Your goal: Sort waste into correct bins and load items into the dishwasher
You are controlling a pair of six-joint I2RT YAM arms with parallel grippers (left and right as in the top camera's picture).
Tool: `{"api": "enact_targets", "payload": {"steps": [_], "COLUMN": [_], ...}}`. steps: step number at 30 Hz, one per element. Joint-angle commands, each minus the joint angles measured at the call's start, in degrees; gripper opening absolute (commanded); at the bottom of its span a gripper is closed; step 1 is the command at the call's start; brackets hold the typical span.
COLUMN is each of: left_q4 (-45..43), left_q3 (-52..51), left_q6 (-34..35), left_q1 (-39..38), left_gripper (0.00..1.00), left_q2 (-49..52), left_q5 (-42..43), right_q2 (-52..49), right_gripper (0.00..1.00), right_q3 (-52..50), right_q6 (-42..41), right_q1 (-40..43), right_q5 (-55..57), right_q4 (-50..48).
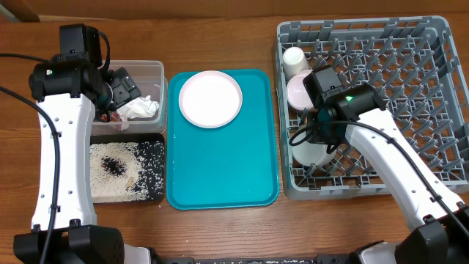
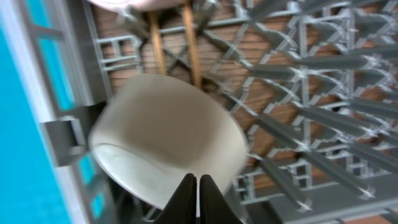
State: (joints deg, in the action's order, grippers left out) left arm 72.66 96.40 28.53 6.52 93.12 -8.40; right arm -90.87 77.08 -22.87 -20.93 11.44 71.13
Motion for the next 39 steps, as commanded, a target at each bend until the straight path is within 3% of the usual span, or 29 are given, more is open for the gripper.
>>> {"api": "enact_targets", "payload": {"steps": [1,11,12,13,14,18,28,39], "left_q4": [-0.09,-0.09,-0.07,-0.07,-0.07,-0.07,-0.07,-0.07], "left_q3": [0.83,0.83,0.83,0.83,0.83,0.83,0.83,0.83], "left_q6": [-0.44,-0.44,-0.44,-0.44,-0.44,-0.44,-0.44,-0.44], "left_q1": [0.11,0.11,0.11,0.11,0.11,0.11,0.11,0.11], "left_gripper": [1.00,1.00,1.00,1.00,1.00,1.00,1.00,1.00], "left_q2": [0.33,0.33,0.33,0.33,0.33,0.33,0.33,0.33], "left_q5": [-0.35,-0.35,-0.37,-0.35,-0.35,-0.35,-0.35,-0.35], "right_q2": [0.02,0.02,0.02,0.02,0.02,0.02,-0.02,-1.77], "right_gripper": [0.06,0.06,0.23,0.51,0.73,1.00,1.00,0.91], "right_q3": [-0.20,-0.20,-0.20,-0.20,-0.20,-0.22,1.11,16.50], "right_q6": [2.34,3.61,3.61,3.58,3.58,3.63,3.23,4.87], "right_q1": [0.15,-0.02,-0.02,-0.02,-0.02,0.00,-0.66,-6.95], "right_q5": [-7.37,-23.43,-25.75,-28.26,-30.97,-37.13,-30.67,-27.45], "right_q4": [-0.87,-4.28,-5.31,-6.73,-8.09,-12.28,-14.95,-10.47]}}
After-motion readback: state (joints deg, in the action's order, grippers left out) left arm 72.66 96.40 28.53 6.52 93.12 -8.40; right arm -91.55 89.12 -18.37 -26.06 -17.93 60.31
